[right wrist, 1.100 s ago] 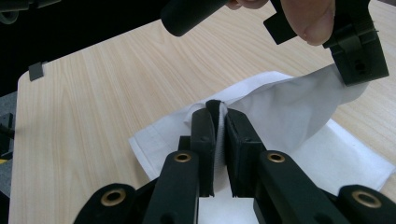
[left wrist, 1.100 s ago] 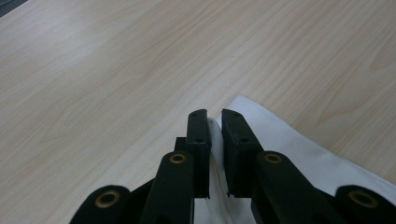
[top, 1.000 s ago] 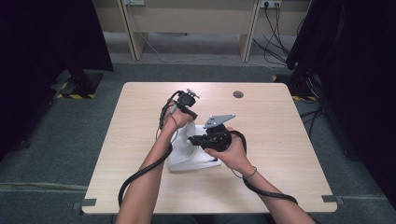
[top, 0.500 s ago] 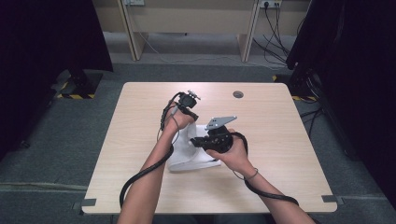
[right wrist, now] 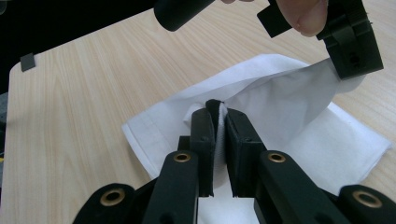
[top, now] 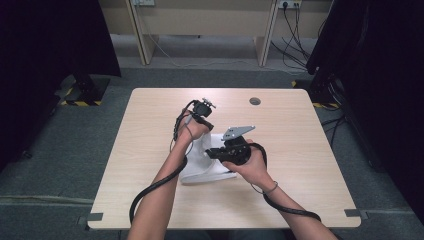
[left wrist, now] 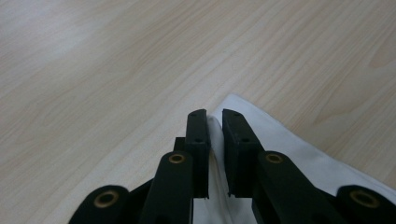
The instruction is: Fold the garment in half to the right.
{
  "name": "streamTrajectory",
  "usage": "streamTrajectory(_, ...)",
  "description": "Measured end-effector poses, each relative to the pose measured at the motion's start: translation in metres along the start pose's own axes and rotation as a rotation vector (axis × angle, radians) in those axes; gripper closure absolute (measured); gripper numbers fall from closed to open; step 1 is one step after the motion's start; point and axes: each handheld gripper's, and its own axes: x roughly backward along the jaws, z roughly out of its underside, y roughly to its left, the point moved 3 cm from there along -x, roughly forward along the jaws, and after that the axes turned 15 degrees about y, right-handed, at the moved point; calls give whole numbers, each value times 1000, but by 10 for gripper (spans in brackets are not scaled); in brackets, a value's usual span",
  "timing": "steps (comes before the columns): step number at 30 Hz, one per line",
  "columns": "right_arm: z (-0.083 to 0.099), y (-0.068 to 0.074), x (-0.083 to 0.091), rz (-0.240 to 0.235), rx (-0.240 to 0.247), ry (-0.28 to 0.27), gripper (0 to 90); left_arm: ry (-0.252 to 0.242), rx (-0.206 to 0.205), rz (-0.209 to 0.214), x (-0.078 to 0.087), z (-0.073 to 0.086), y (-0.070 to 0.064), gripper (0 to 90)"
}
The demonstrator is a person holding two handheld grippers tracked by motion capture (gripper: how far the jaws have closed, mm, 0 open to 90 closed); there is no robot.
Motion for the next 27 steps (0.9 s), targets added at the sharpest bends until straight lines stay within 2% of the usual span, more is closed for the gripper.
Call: streamTrajectory(27,11,-4,-2,1,-16,12,817,7,5,4,-9,-2,-6,779)
